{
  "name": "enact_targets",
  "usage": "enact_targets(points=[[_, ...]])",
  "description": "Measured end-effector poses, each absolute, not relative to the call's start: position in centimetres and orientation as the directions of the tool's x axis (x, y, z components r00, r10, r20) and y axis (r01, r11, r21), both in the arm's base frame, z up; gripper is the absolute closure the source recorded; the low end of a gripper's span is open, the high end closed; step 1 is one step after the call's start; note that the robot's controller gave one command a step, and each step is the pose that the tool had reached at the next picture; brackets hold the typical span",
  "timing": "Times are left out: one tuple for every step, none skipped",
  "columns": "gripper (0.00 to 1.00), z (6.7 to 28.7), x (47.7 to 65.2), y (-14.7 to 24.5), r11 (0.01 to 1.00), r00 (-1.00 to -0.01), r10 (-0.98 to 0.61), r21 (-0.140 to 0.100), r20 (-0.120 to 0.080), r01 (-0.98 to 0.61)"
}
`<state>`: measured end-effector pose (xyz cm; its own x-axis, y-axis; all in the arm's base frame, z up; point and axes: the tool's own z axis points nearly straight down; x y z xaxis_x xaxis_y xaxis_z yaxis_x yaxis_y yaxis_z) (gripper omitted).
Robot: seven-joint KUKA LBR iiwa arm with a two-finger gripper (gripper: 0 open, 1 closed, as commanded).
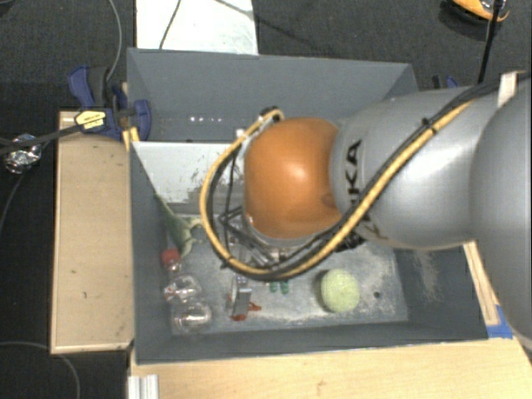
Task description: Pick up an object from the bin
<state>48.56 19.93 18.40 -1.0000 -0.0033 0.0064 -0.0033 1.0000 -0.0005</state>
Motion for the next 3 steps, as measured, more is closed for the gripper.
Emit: enact_targets(points=[[0.00, 18.8, 48.8, 19.8, 1.000, -1.000, 0.002, 0.001, -0.002, 0.002], [0.00, 14.9, 49.3, 21.6, 0.956, -0.956, -0.293, 0.001, -0.004, -0.293], [0.00, 12.5, 49.1, 25.3, 0.898, -0.898, -0.440, 0.002, -0.006, -0.440]])
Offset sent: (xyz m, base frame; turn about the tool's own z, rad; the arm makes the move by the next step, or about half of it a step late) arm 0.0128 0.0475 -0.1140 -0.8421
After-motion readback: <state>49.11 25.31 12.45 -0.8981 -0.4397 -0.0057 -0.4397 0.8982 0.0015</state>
